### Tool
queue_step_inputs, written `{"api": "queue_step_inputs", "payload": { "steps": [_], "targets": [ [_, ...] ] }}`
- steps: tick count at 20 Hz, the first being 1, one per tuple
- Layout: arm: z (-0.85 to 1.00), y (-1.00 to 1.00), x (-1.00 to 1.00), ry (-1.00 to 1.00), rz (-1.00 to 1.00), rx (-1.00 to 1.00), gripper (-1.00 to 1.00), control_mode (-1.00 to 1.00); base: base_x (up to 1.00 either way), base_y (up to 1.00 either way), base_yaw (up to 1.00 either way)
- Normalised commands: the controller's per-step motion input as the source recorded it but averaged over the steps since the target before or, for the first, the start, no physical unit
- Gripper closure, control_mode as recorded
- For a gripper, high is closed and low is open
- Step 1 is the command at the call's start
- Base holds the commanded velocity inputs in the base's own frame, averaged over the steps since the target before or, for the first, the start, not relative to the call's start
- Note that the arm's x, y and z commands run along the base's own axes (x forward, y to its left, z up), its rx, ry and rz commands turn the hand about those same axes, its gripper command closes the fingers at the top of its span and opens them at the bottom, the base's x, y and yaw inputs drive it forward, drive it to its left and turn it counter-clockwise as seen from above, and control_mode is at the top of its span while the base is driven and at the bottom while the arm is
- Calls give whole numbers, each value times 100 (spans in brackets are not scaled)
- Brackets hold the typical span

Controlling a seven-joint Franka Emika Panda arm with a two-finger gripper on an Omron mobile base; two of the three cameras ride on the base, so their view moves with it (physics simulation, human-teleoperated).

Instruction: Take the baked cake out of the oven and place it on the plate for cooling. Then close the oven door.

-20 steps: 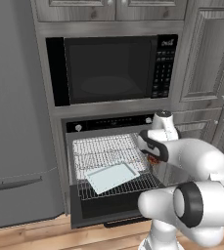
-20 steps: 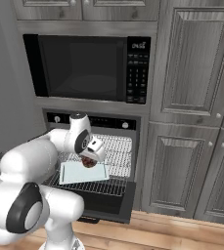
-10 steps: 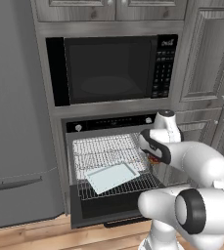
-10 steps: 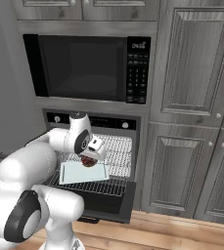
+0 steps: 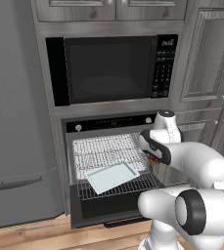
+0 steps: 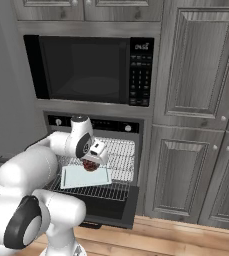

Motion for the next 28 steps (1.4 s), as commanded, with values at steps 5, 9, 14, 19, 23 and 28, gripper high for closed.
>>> {"api": "queue_step_inputs", "payload": {
  "steps": [5,9,14,19,23,28],
  "targets": [
    [0,0,0,0,0,0,100,-100,0,0,0],
    [0,0,0,0,0,0,100,-100,0,0,0],
    [0,0,0,0,0,0,100,100,0,0,0],
    [0,0,0,0,0,0,100,100,0,0,0],
    [0,0,0,0,0,0,100,100,-2,0,0],
    [0,0,0,0,0,0,100,100,-48,-8,-13]
  ]
}}
